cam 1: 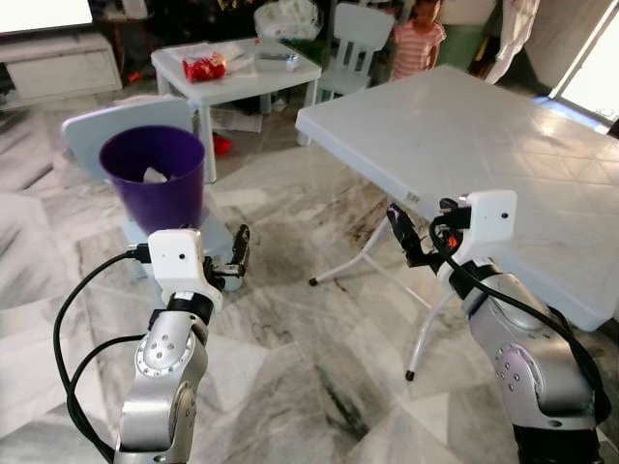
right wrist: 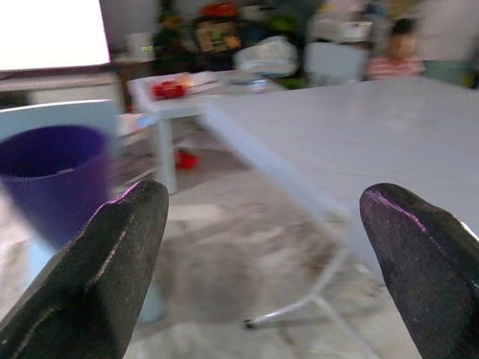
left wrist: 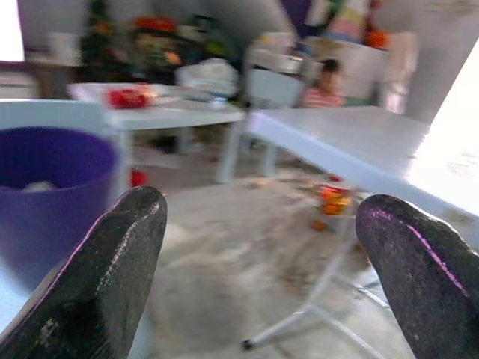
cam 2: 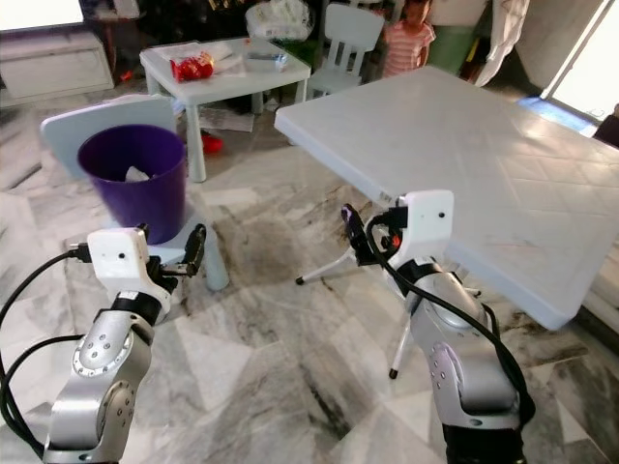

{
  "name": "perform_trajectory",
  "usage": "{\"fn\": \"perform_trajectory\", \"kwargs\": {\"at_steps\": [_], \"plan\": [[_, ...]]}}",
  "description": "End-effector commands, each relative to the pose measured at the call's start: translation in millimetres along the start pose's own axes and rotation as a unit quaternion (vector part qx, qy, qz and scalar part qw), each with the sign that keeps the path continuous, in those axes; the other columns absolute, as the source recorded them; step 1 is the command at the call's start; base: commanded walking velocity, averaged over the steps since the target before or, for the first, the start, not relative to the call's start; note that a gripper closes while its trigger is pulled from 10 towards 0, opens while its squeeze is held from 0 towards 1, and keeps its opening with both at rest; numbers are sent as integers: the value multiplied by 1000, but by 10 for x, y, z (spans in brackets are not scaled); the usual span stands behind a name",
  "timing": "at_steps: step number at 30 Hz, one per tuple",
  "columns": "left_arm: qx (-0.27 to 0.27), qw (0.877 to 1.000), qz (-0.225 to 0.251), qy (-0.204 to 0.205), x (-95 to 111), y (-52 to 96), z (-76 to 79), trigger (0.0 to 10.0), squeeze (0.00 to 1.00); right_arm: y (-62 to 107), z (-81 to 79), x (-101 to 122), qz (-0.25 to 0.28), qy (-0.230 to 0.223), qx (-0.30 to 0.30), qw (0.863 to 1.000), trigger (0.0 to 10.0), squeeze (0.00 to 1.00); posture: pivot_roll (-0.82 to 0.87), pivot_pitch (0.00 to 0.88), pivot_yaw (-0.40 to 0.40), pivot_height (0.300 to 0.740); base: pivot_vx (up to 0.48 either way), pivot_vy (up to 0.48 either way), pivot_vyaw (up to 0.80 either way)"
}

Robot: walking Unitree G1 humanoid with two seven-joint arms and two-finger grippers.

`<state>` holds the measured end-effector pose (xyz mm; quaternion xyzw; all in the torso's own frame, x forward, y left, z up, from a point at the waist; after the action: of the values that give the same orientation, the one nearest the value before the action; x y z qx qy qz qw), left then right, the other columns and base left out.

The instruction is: Picking trash to rubbish bin

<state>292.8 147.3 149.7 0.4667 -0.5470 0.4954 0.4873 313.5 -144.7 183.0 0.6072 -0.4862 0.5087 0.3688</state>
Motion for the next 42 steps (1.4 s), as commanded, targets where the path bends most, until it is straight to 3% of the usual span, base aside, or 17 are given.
{"fn": "perform_trajectory", "kwargs": {"at_steps": [1,32,42], "plan": [[-20,1000,-2,10,6,-25,130,10000,0,44,137,11,-2,8,-22,1000,10000,0,46,72,-125,740,341,0,-769],[-21,1000,-13,10,-35,-37,132,10000,0,46,135,4,-2,6,-23,1000,10000,0,43,73,-122,740,335,0,-373],[1,998,-32,46,-71,-59,149,10000,0,42,134,-3,-3,5,-20,1000,10000,0,47,74,-125,740,0,0,-108]]}}
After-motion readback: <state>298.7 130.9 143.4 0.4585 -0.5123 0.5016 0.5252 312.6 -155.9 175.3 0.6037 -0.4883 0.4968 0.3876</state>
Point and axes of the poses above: a point about 5 cm out from each wrist's last joint towards the gripper, its own y axis pointing back from the gripper into the wrist, its own x axis along the axis of the wrist's last joint, z = x × y, the point moved 2 cm from there along -y, pointing out of the wrist towards the gripper, and after that the axes turned 7 degrees about -y, right-handed, at the moved point
